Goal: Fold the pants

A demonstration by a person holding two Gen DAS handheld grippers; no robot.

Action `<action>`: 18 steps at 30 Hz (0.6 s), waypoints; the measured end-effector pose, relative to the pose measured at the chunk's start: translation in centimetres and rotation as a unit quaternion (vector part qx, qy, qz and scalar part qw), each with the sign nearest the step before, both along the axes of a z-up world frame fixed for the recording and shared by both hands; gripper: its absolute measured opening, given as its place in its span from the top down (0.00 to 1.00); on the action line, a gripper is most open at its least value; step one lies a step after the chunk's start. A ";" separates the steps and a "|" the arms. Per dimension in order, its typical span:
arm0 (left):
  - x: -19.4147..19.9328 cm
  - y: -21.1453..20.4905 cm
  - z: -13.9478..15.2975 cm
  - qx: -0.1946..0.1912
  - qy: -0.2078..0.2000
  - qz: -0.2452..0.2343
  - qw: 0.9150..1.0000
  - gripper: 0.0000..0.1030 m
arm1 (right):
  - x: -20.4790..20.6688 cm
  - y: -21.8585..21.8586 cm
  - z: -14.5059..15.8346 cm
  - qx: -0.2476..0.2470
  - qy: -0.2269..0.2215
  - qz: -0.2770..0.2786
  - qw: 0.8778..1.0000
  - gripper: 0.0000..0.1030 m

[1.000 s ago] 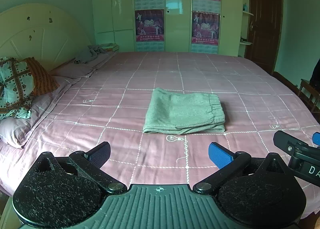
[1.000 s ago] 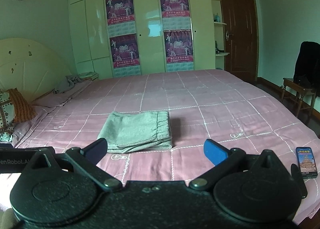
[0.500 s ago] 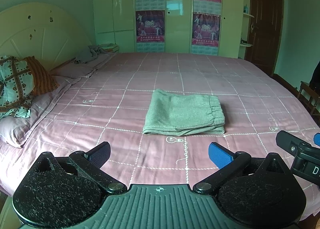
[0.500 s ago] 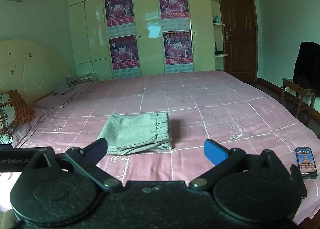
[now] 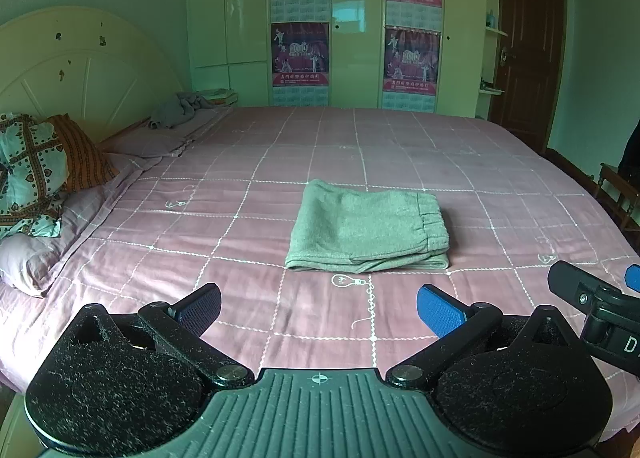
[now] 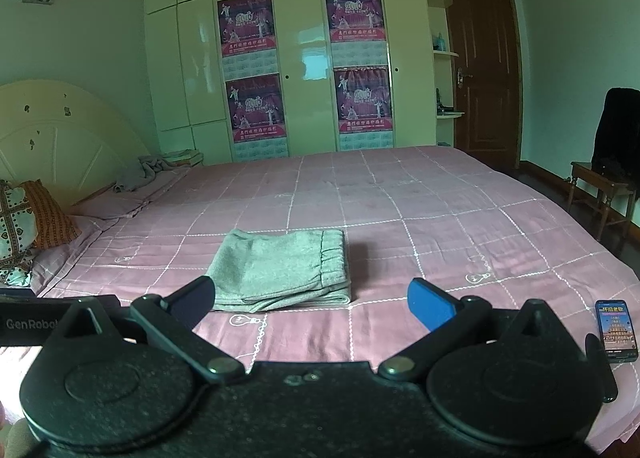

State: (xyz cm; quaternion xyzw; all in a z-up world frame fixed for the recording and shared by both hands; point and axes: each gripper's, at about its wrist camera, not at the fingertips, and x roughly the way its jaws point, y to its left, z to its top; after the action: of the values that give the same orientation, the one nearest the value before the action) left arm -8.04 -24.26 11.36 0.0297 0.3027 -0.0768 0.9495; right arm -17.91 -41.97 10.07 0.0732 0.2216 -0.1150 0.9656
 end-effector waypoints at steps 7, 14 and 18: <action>0.0 0.0 0.0 0.003 -0.001 -0.001 1.000 0.00 | -0.1 0.0 0.0 0.001 0.001 0.000 1.000 0.00; -0.1 -0.1 0.0 0.003 0.000 -0.001 1.000 0.00 | -0.1 0.0 0.1 -0.001 0.001 0.003 1.000 0.00; 0.0 -0.1 0.0 0.003 0.000 -0.002 1.000 0.00 | -0.1 -0.1 0.1 0.000 0.001 0.004 1.000 0.00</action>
State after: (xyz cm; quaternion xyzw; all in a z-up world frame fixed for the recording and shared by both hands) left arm -8.07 -24.41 11.35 0.0334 0.3032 -0.0772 0.9492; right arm -17.96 -42.05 10.15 0.0722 0.2233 -0.1112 0.9657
